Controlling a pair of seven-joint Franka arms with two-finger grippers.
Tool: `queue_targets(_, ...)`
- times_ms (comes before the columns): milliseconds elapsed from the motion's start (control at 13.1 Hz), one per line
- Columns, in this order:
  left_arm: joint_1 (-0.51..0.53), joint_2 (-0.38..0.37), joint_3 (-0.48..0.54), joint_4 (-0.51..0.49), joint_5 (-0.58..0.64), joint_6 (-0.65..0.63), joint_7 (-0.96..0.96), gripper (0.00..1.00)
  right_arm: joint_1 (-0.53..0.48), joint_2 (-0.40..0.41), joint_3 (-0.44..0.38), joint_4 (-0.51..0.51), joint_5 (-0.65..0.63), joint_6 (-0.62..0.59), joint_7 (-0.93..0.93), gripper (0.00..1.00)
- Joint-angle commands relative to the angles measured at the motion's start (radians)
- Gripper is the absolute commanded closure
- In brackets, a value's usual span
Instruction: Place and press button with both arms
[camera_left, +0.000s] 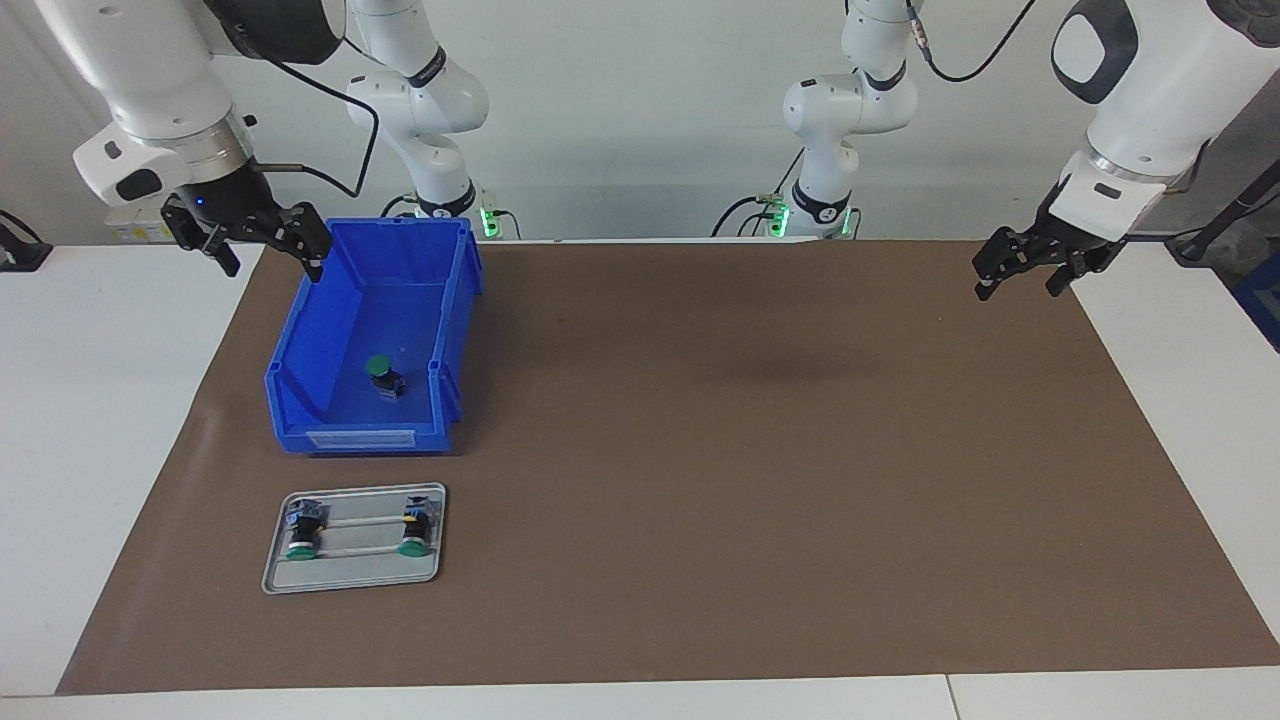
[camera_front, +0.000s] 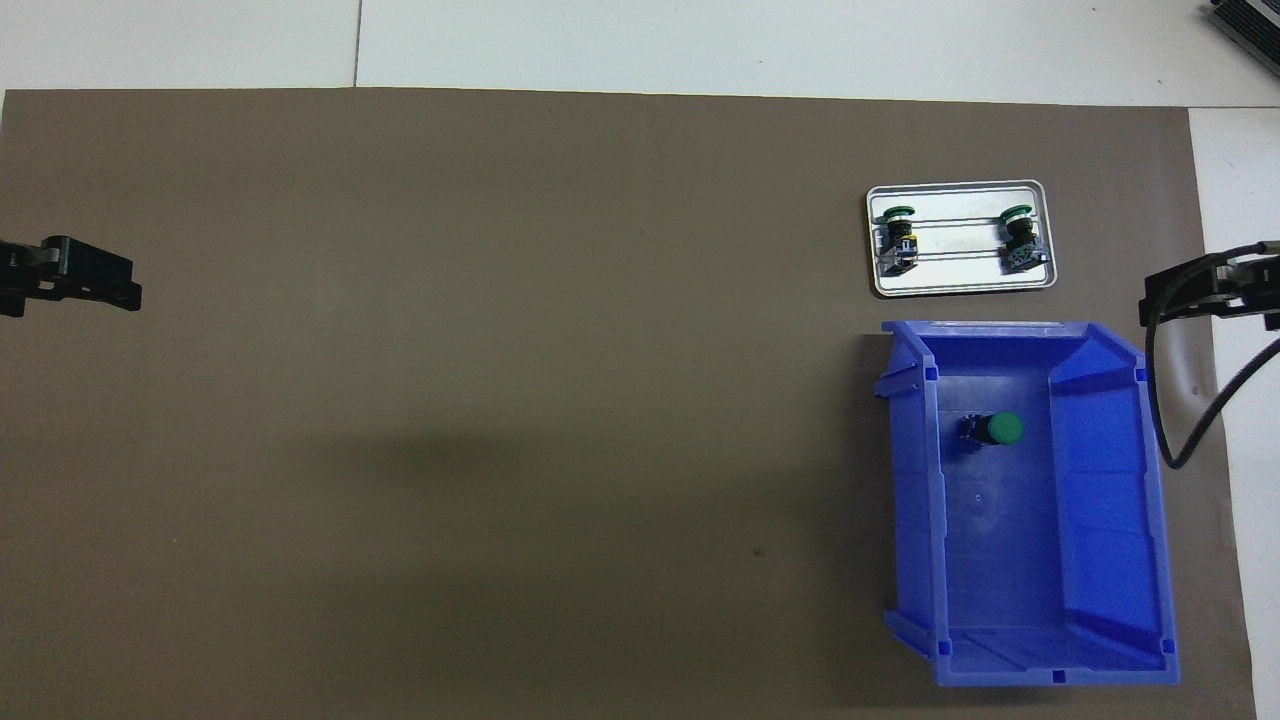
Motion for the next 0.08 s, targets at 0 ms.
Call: queue_targets(0, 0.003, -0.028, -0.003, -0.031, 0.016, 0.0, -0.01, 0.0, -0.01, -0.024, 0.013, -0.027, 0.0, 0.012, 0.013, 0.0)
